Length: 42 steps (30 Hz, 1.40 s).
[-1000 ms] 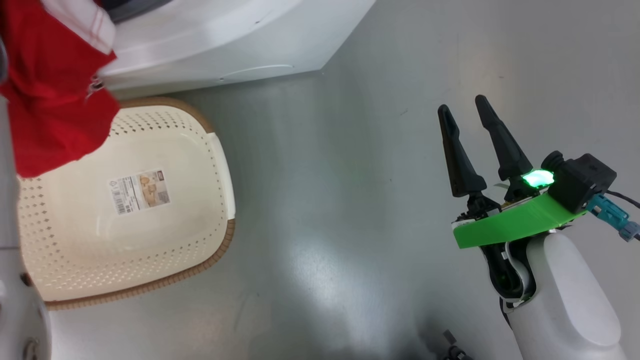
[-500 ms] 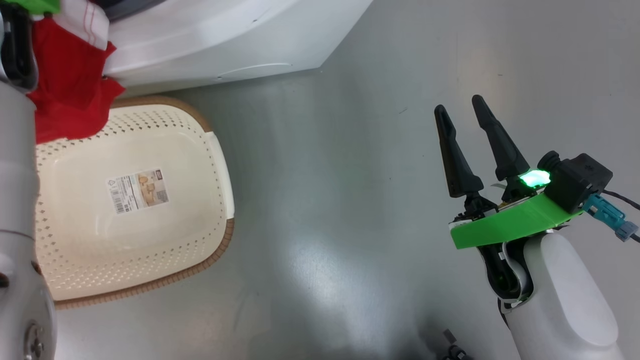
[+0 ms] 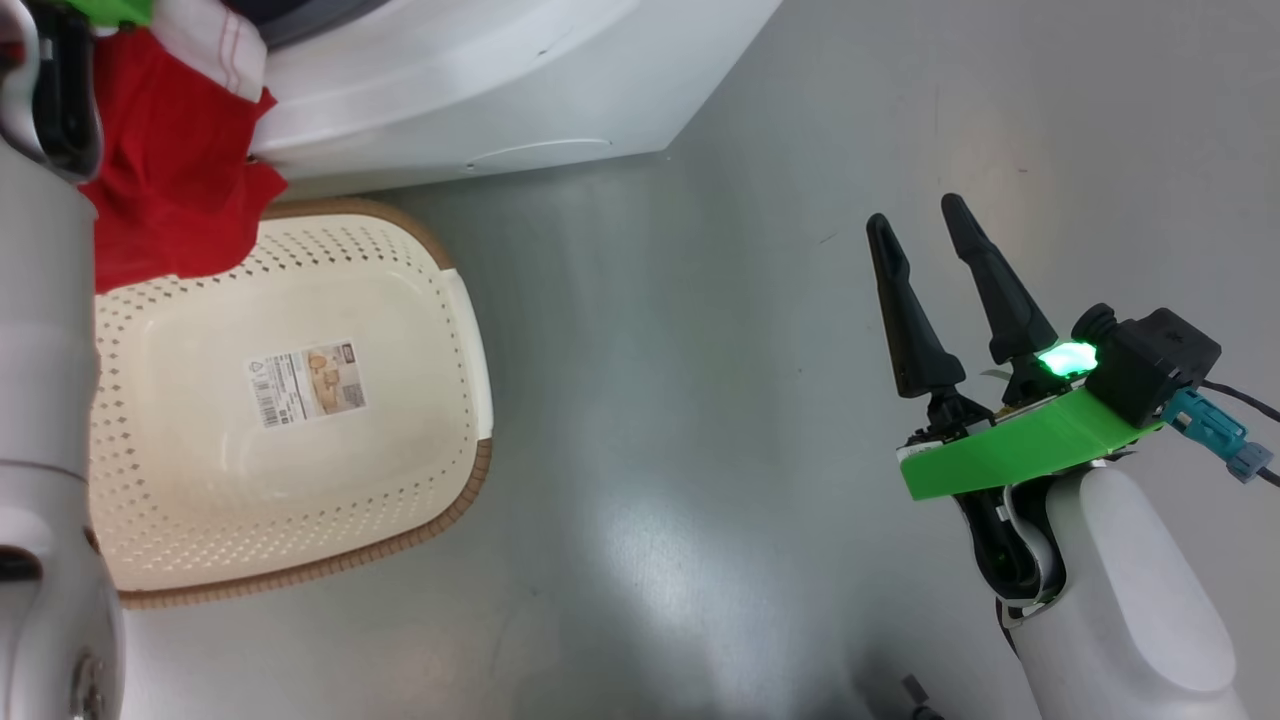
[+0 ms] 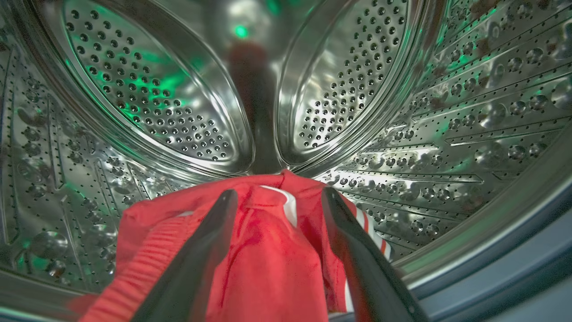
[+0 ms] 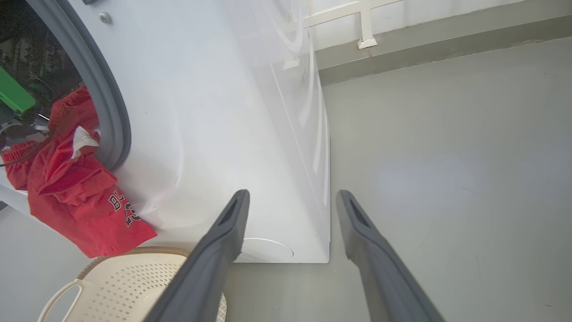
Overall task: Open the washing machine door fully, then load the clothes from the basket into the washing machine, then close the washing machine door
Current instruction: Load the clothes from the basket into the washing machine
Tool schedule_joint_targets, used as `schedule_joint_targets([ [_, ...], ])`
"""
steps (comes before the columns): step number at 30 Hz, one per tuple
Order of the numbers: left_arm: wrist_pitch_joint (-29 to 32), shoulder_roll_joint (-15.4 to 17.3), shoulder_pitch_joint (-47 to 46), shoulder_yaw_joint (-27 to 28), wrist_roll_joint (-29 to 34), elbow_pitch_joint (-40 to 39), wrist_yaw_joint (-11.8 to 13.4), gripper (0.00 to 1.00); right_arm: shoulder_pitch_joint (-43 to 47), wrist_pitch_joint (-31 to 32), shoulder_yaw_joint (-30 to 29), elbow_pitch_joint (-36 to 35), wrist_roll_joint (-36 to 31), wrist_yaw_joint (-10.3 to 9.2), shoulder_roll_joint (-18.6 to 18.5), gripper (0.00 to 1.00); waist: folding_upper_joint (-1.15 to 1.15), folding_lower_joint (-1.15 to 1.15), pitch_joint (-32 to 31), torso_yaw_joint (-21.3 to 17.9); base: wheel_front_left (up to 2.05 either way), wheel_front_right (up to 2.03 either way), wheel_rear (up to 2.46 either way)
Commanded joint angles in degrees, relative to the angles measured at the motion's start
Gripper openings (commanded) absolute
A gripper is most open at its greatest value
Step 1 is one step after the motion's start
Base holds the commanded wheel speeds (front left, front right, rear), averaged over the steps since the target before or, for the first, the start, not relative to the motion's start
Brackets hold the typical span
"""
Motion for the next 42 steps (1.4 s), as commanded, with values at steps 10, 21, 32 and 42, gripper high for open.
schedule_joint_targets([
  [10, -0.29, 2.63, 8.43, 0.14, 1.49, -10.69, -0.15, 1.00, 1.21, -0.27, 0.46, -1.18, -0.23, 0.09, -0.08, 1.00, 0.00, 0.00, -0.93, 1.47, 0.00, 0.00, 0.00],
  [21, -0.29, 3.34, 19.08, 1.06, 1.58, -23.00, -0.17, 1.00, 1.50, -0.27, 0.29, -1.19, -0.17, 0.09, -0.34, 1.00, 0.00, 0.00, -1.71, 2.67, 0.00, 0.00, 0.00],
  [32, -0.29, 3.46, 33.84, 3.51, 1.60, -39.06, 0.07, 1.00, 1.44, -0.27, 0.13, -1.57, 0.07, 0.09, -0.93, 1.00, 0.00, 0.00, -1.85, 3.36, 0.00, 0.00, 0.00],
  [42, -0.29, 1.45, 47.82, 7.68, 1.36, -50.37, 0.25, 1.00, 1.30, -0.27, 0.10, -1.81, 0.18, 0.09, -1.26, 1.00, 0.00, 0.00, -1.84, 3.54, 0.00, 0.00, 0.00],
])
